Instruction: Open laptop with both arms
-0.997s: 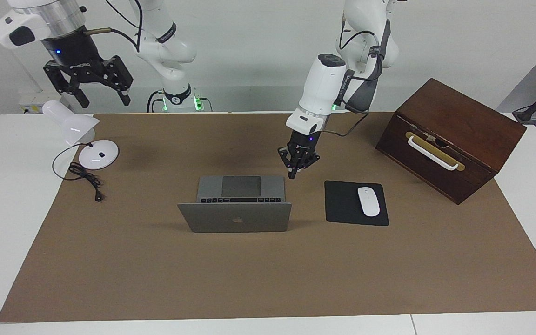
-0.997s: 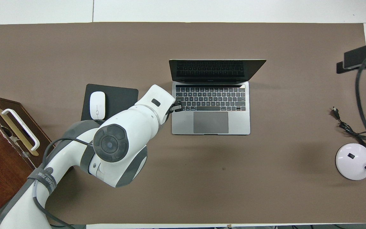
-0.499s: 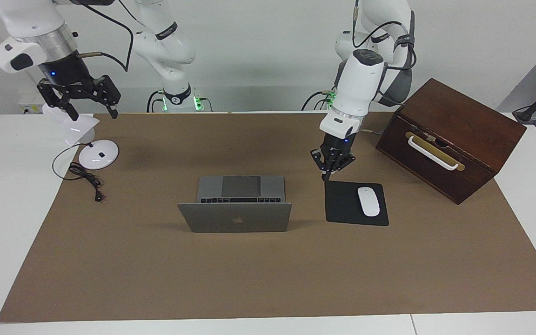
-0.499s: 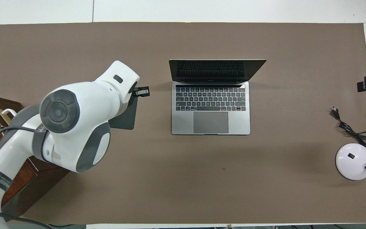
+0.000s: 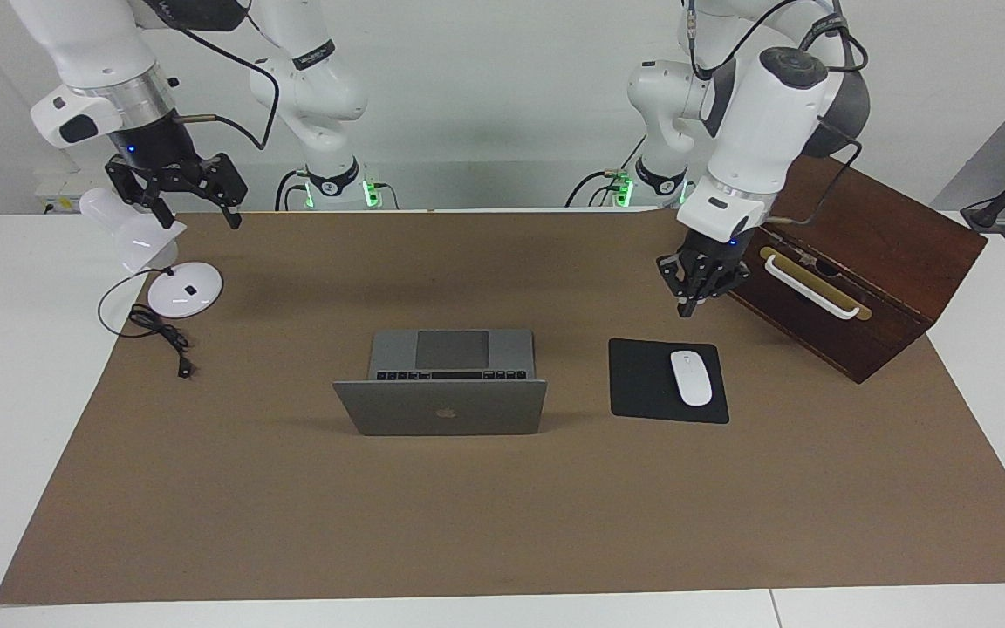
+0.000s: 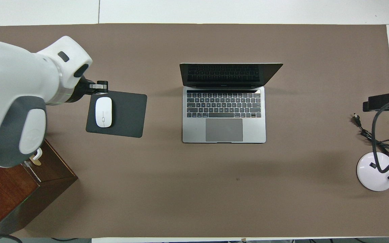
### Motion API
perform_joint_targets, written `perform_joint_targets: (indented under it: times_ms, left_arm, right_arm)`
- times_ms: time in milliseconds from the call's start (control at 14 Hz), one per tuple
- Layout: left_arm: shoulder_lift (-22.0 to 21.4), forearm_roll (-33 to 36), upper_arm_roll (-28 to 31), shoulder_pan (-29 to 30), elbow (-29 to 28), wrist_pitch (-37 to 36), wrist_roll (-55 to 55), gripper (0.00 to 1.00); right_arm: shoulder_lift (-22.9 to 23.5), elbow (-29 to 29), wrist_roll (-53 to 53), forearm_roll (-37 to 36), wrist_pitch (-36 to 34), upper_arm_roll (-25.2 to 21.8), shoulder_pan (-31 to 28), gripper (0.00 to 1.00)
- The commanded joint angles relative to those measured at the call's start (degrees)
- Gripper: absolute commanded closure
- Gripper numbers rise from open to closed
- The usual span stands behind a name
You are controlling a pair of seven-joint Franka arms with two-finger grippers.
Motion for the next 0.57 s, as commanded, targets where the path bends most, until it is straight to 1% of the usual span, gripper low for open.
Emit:
perform_joint_targets:
  times_ms: [0,142,285,356,427,499]
  left_arm:
    - [-2.23,-0.13,-0.57,4.69,2.25,-7.9,6.93,1.0]
    - [-3.65,-0.13,-0.48,9.43,2.17,-10.99,13.69,1.0]
    - [-4.7,-0.04,-0.57,13.65,2.17,-13.19,17.57,1.0]
    - [-4.7,0.66,-0.48,14.89,2.25,-14.94,19.07,1.0]
    - [-4.79,3.45,-0.57,15.34,2.25,-16.09,19.61,1.0]
    - [-5.49,4.61,-0.57,15.43,2.08,-16.1,19.61,1.0]
  right_arm:
    - [-1.42,-1.57,2.83,3.62,1.3,0.31,-0.65,0.0]
    - [-1.24,-1.31,1.19,3.64,1.56,0.31,-0.65,0.0]
    - [-1.16,-1.31,-1.19,3.64,2.97,0.58,-0.21,0.0]
    - [-1.24,-1.4,-0.76,3.64,2.97,0.58,0.92,0.0]
    - [-1.24,-1.4,-0.75,3.64,2.97,0.58,1.8,0.0]
    - [-1.24,-1.4,-0.93,3.64,3.06,0.58,1.99,0.0]
